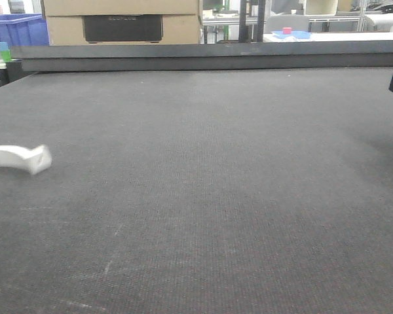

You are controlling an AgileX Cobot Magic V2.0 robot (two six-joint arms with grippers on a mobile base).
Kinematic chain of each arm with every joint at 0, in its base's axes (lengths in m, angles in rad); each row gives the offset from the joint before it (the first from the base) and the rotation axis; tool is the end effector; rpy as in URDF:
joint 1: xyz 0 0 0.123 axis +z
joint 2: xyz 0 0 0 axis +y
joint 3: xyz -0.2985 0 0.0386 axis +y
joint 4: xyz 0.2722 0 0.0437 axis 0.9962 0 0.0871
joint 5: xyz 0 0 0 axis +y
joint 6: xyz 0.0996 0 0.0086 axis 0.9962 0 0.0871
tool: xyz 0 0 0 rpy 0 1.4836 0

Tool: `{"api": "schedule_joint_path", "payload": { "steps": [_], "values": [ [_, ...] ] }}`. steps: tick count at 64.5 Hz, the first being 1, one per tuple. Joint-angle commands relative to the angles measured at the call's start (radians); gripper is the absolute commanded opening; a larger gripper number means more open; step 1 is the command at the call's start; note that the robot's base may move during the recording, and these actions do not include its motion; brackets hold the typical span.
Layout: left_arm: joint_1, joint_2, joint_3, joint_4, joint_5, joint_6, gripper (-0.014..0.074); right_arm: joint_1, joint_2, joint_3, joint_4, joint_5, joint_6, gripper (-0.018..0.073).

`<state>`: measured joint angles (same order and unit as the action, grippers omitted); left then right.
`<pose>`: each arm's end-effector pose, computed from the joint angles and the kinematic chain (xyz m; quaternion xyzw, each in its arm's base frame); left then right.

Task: Grab PVC pipe and place in blue bin
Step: 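Lift the held clamp up off the table surface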

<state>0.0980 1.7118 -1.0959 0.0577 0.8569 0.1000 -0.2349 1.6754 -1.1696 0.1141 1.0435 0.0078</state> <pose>0.3439 0.0382 0.1934 0.0178 0.9953 0.0325 0.0897 0.3328 -0.0695 0.2233 0.1465 0.9864 0.0443 0.0596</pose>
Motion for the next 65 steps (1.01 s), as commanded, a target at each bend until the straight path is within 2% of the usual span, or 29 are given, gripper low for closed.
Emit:
{"api": "schedule_joint_path", "payload": {
  "steps": [1,9,15,35,52,60,65],
  "values": [
    [0.003,0.001,-0.006,-0.009,0.014,-0.016,-0.0111,-0.001,-0.016,-0.007,-0.004,-0.004,-0.008,-0.0162],
    [-0.001,-0.018,-0.006,-0.019,0.06,-0.022,-0.0111,-0.001,-0.049,-0.007,-0.004,-0.004,-0.008,-0.0162],
    [-0.005,-0.065,-0.006,-0.058,0.076,-0.022,-0.0111,-0.001,-0.095,-0.007,-0.004,-0.004,-0.008,-0.0162],
    [-0.071,-0.401,-0.006,-0.115,0.063,-0.022,-0.0111,-0.001,-0.312,-0.007,-0.004,-0.013,-0.008,-0.0162],
    [-0.096,-0.686,-0.001,-0.158,-0.074,-0.022,-0.0111,-0.001,-0.488,-0.007,-0.004,-0.107,-0.066,-0.0162],
    [-0.096,-0.786,0.05,-0.185,-0.205,-0.022,-0.0111,-0.001,-0.553,-0.001,-0.004,-0.162,-0.085,-0.0162],
    [-0.096,-0.854,0.112,-0.211,-0.326,-0.022,-0.0111,-0.001,-0.599,0.023,-0.004,-0.209,-0.116,-0.0162]
  ]
}}
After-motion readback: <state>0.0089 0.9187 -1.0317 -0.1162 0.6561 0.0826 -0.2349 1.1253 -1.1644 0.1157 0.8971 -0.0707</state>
